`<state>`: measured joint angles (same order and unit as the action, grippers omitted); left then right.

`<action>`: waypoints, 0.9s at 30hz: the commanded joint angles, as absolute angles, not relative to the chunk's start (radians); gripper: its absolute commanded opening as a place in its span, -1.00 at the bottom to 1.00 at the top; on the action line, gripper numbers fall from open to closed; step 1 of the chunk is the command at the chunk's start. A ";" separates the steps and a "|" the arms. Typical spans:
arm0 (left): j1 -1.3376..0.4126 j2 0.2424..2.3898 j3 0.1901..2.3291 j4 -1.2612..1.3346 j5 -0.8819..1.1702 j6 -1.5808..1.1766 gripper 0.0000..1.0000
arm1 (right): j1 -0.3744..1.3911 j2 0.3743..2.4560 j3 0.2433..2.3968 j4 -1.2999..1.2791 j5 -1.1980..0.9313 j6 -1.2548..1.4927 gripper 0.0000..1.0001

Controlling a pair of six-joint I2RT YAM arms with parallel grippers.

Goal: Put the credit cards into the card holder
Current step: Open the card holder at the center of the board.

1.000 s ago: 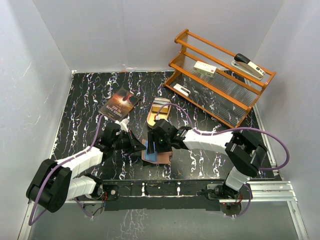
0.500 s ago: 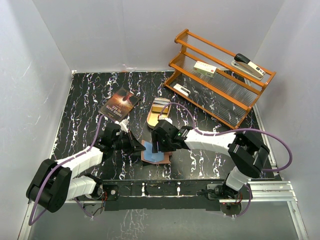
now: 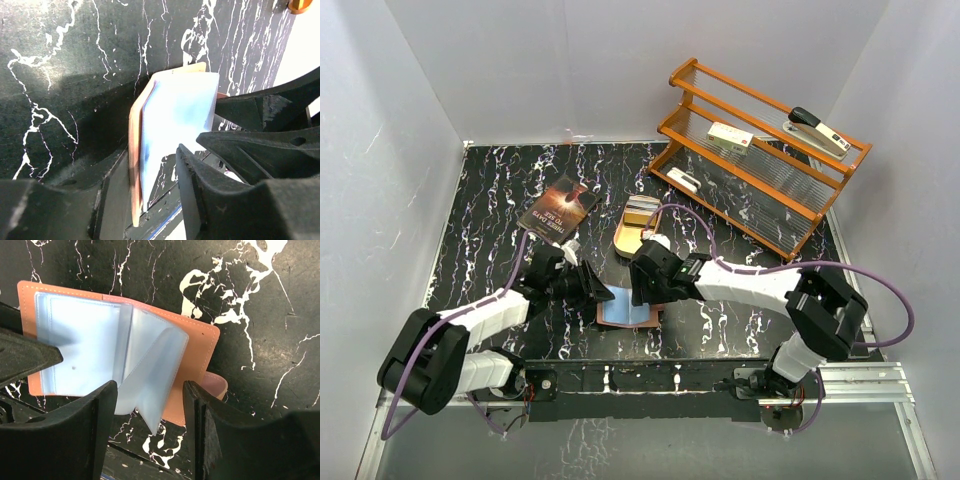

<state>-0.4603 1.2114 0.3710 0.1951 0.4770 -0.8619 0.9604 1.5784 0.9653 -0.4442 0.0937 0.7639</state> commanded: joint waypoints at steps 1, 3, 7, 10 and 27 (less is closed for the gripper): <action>-0.463 1.234 0.410 0.181 0.470 -0.835 -0.17 | 0.965 1.520 0.952 -0.398 0.115 0.741 0.04; -0.463 1.246 0.408 0.200 0.475 -0.839 -0.10 | 0.964 1.517 0.946 -0.405 0.130 0.738 0.03; -0.463 1.266 0.415 0.202 0.482 -0.830 -0.07 | 0.964 1.514 0.917 -0.407 0.145 0.741 0.01; -0.463 1.259 0.421 0.179 0.476 -0.816 -0.19 | 0.965 1.510 0.916 -0.422 0.158 0.743 -0.01; -0.463 1.191 0.440 0.156 0.497 -0.825 -1.00 | 0.964 1.438 1.077 -0.434 0.066 0.708 -0.17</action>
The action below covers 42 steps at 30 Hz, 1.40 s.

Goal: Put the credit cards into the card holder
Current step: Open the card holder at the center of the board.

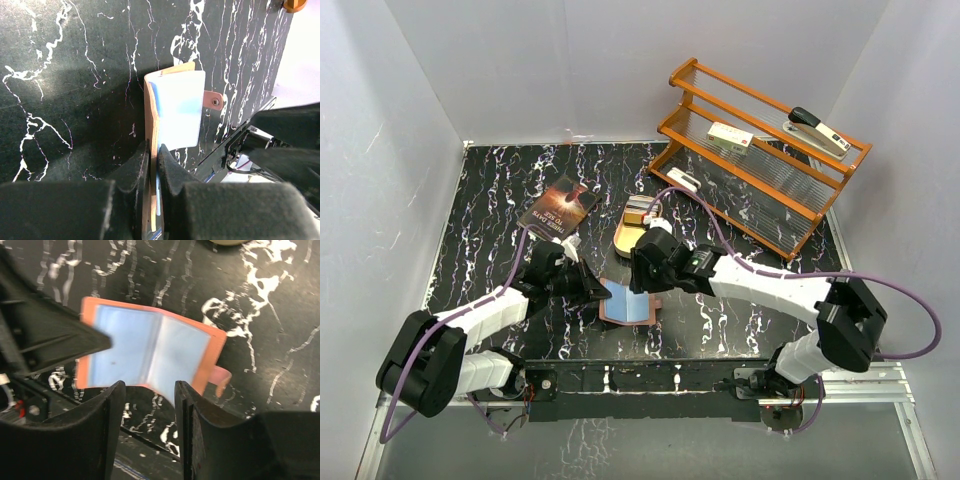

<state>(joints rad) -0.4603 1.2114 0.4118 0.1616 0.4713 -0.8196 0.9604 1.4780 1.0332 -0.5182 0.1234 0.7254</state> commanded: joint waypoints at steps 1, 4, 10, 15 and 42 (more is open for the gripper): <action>-0.463 1.192 0.439 0.158 0.496 -0.825 -1.00 | 0.964 1.441 1.068 -0.404 0.046 0.709 -0.23; -0.463 1.192 0.430 0.170 0.495 -0.827 -1.00 | 0.965 1.464 1.036 -0.329 0.000 0.711 -0.36; -0.462 1.201 0.450 0.112 0.443 -0.801 -0.76 | 0.965 1.551 1.003 -0.279 -0.002 0.704 -0.48; -0.462 1.206 0.459 0.076 0.409 -0.770 -0.32 | 0.965 1.604 0.962 -0.283 0.035 0.695 -0.51; -0.463 1.194 0.462 0.050 0.445 -0.709 -1.00 | 0.964 1.500 0.973 -0.251 0.103 0.467 -0.46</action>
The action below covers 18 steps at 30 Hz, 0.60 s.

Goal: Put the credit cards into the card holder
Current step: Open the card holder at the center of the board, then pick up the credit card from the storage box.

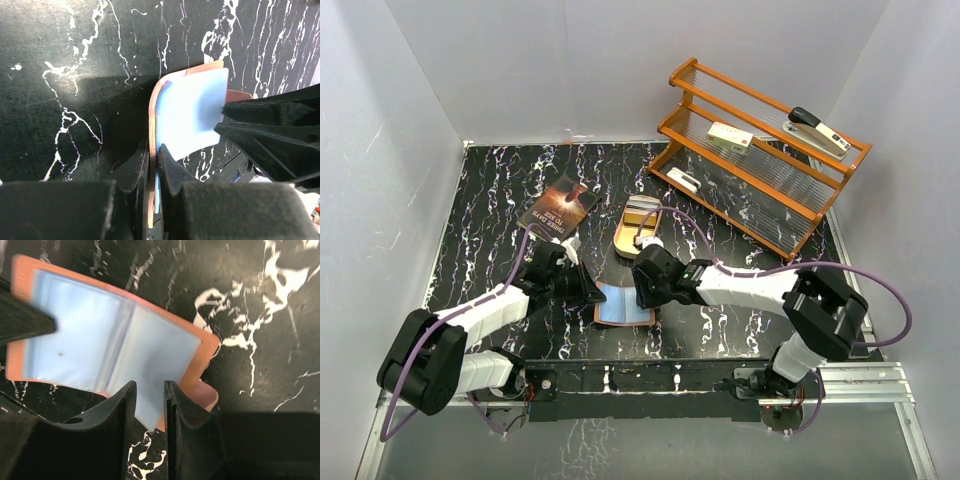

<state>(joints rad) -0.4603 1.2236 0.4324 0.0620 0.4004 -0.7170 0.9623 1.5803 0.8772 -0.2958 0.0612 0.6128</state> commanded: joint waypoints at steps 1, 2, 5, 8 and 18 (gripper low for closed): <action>-0.463 1.188 0.458 0.057 0.459 -0.711 -1.00 | 0.963 1.500 0.997 -0.244 0.105 0.433 -0.44; -0.463 1.183 0.455 0.065 0.472 -0.714 -1.00 | 0.962 1.505 1.027 -0.245 0.102 0.390 -0.43; -0.463 1.175 0.452 0.075 0.500 -0.721 -1.00 | 0.953 1.559 1.111 -0.255 0.124 0.264 -0.41; -0.463 1.166 0.457 0.064 0.502 -0.717 -1.00 | 0.929 1.639 1.222 -0.288 0.167 0.148 -0.41; -0.463 1.150 0.444 0.064 0.524 -0.725 -1.00 | 0.779 1.881 1.534 -0.349 0.144 -0.102 -0.09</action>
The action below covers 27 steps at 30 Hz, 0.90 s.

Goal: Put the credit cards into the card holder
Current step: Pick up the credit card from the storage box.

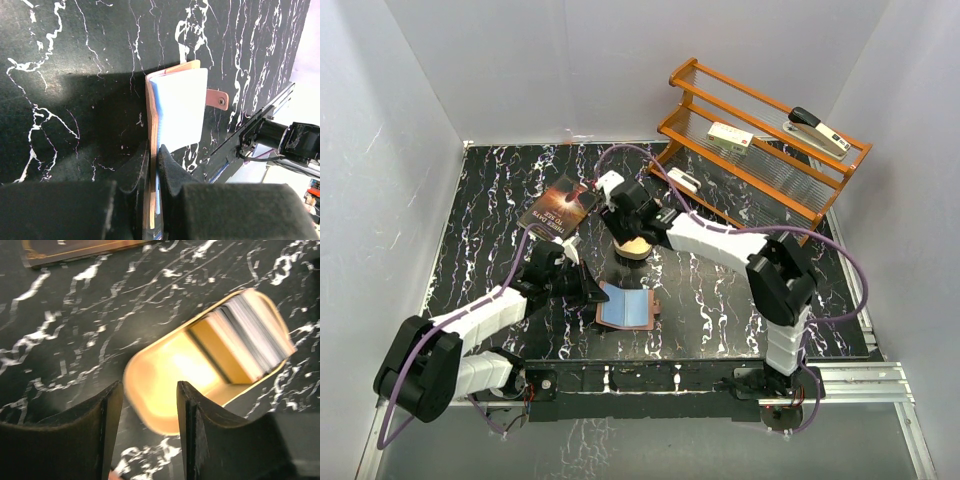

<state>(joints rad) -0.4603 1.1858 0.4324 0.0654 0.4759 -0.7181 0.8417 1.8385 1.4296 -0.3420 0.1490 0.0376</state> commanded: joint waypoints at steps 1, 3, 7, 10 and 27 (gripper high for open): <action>-0.463 1.146 0.441 0.063 0.524 -0.726 -1.00 | 0.769 1.899 1.551 -0.344 0.136 -0.125 -0.06; -0.463 1.138 0.441 0.061 0.526 -0.724 -1.00 | 0.760 1.934 1.578 -0.338 0.119 -0.177 -0.01; -0.463 1.125 0.438 0.064 0.531 -0.727 -1.00 | 0.756 1.986 1.628 -0.334 0.119 -0.265 0.08; -0.463 1.119 0.438 0.066 0.542 -0.732 -1.00 | 0.753 2.024 1.660 -0.338 0.143 -0.325 0.15; -0.463 1.104 0.429 0.075 0.558 -0.732 -1.00 | 0.720 2.115 1.697 -0.394 0.273 -0.453 0.03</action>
<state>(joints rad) -0.4603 1.1202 0.4301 0.0597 0.5171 -0.7231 0.7254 2.1204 1.6680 -0.4114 0.2230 -0.4133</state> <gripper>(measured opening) 0.050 0.520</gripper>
